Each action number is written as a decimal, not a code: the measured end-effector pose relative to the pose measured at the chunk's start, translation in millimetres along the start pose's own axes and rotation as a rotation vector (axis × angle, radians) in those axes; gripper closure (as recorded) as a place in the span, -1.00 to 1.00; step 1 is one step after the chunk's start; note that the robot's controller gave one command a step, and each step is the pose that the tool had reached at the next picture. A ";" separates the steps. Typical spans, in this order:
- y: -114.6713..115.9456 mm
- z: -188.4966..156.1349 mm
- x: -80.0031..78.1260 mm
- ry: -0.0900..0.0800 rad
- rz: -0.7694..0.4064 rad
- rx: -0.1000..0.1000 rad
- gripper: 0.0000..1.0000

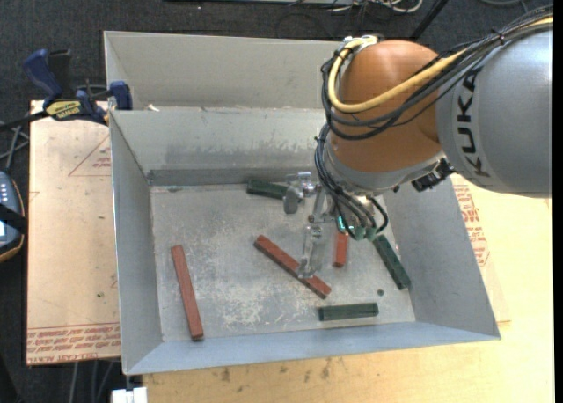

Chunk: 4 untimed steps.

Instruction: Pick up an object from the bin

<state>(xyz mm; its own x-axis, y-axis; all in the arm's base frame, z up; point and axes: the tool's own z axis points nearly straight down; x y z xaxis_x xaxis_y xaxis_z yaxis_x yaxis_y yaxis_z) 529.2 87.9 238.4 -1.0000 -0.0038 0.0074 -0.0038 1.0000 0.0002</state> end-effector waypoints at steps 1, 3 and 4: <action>-0.5 -4.2 -1.5 -0.008 0.003 -0.001 -1.00; -7.9 166.7 -35.1 -0.009 0.046 -0.003 1.00; -8.5 167.0 -35.3 -0.011 0.046 -0.002 -1.00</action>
Offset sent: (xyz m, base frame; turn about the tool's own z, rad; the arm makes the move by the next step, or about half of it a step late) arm -0.0097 -0.0227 -0.1048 0.0808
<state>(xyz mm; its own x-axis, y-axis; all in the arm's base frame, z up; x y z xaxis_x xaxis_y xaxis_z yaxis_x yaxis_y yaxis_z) 563.3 79.5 71.2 -0.9991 0.0424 -0.0030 0.0424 0.9991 0.0023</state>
